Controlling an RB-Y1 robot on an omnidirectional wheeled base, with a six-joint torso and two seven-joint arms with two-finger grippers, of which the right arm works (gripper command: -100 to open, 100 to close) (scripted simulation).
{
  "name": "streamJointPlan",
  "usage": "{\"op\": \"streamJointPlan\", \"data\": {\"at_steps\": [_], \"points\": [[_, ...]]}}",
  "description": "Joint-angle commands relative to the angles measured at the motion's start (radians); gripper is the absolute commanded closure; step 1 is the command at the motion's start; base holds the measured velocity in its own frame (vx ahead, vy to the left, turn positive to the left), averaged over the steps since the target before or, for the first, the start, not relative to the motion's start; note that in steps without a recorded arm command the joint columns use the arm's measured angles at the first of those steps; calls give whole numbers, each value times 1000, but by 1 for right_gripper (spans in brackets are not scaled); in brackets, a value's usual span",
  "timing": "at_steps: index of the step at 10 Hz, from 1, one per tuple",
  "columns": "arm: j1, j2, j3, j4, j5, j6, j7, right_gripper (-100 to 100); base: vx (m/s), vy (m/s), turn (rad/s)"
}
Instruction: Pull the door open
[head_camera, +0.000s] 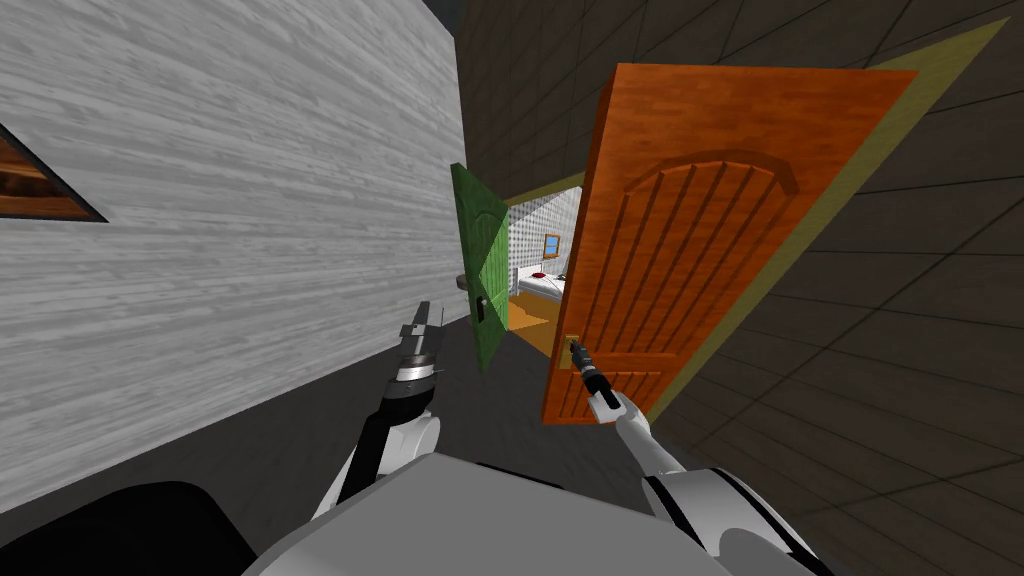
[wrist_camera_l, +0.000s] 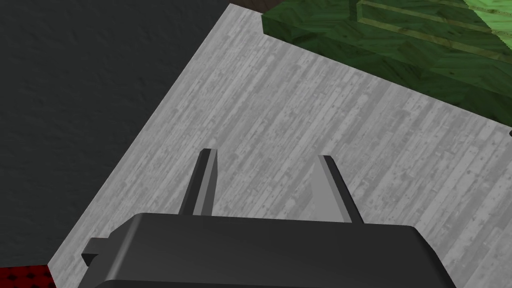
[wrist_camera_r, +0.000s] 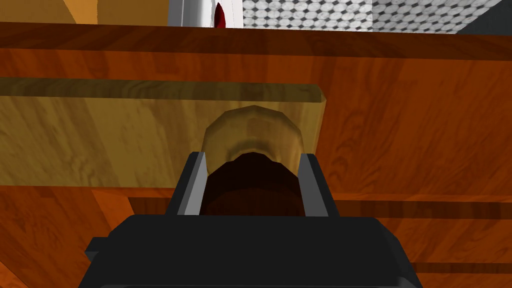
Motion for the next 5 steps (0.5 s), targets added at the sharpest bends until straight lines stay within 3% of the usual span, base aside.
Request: {"op": "streamJointPlan", "data": {"at_steps": [1,2,3,5], "points": [[-1,-1,-1,-1,0,-1,0,100,0,0,0],[-1,-1,-1,-1,0,-1,0,100,0,0,0],[0,13,4,-6,10,5,0,100,-75,-61,-17],[-1,31,10,-16,25,12,1,100,-130,-125,2]]}}
